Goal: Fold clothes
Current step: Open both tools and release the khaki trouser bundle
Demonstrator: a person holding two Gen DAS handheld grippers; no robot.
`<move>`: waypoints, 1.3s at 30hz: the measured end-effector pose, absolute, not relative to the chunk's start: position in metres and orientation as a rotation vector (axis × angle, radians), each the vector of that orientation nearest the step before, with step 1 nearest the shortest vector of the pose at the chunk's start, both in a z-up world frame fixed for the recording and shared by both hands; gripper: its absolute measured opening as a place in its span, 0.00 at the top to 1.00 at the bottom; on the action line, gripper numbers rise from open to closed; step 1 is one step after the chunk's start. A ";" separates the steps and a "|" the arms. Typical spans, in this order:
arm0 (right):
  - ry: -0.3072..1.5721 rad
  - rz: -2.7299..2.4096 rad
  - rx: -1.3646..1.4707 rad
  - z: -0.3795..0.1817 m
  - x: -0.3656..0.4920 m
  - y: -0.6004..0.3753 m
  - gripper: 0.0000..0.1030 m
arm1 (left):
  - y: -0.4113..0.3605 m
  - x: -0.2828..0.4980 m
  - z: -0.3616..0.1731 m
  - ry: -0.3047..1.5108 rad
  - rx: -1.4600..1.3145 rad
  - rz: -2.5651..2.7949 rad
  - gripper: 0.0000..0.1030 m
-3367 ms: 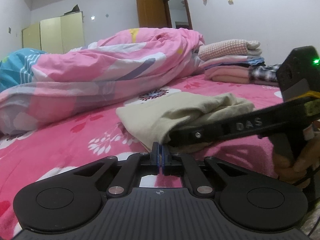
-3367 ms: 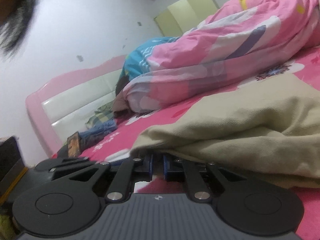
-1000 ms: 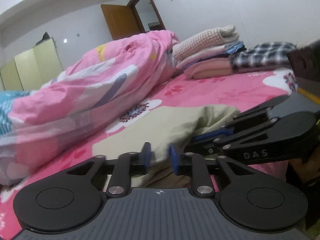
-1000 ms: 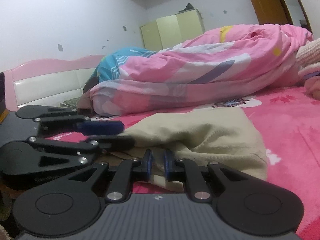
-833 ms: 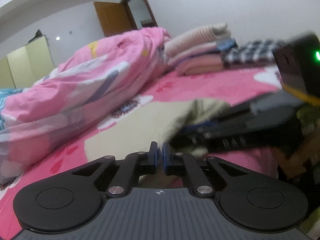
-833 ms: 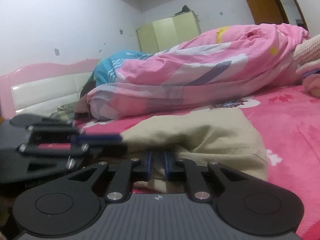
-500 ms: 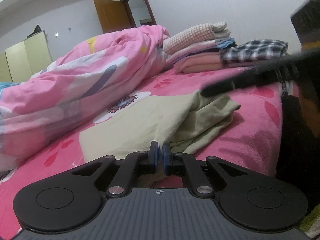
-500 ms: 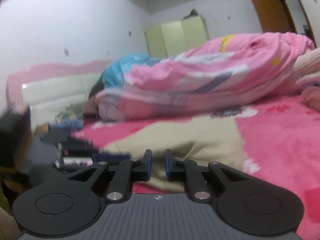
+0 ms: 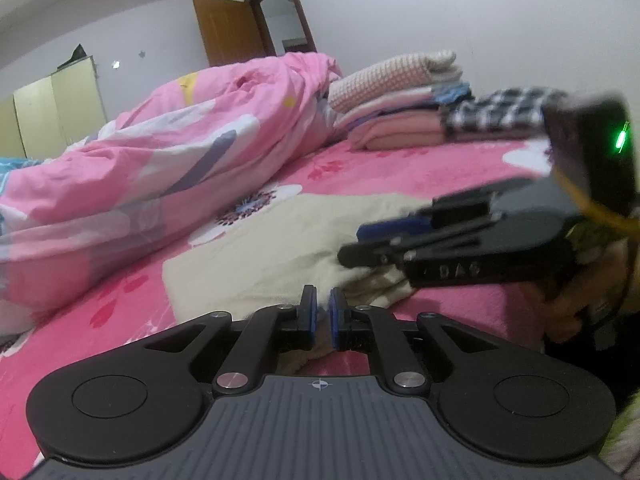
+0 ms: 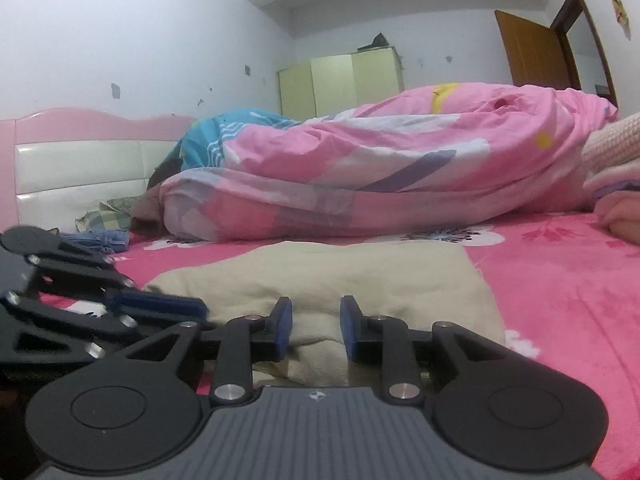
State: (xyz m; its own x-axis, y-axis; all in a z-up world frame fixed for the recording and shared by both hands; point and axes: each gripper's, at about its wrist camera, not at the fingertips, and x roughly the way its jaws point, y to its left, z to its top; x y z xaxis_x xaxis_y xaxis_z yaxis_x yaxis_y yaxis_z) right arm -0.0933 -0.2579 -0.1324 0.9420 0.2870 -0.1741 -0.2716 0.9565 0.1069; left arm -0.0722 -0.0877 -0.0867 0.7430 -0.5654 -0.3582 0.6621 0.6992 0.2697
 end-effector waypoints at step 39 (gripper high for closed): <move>0.265 0.261 0.344 -0.102 -0.161 -0.350 0.70 | -0.175 -0.062 -0.097 0.185 0.810 -0.822 0.54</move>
State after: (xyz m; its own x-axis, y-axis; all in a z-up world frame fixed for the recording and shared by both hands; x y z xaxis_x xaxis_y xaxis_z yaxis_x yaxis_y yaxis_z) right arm -0.1611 -0.3497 -0.1020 0.9323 0.2945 -0.2099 -0.2052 0.9087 0.3635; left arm -0.0615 -0.1750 -0.0970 0.6833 -0.5806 -0.4427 0.7143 0.4064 0.5697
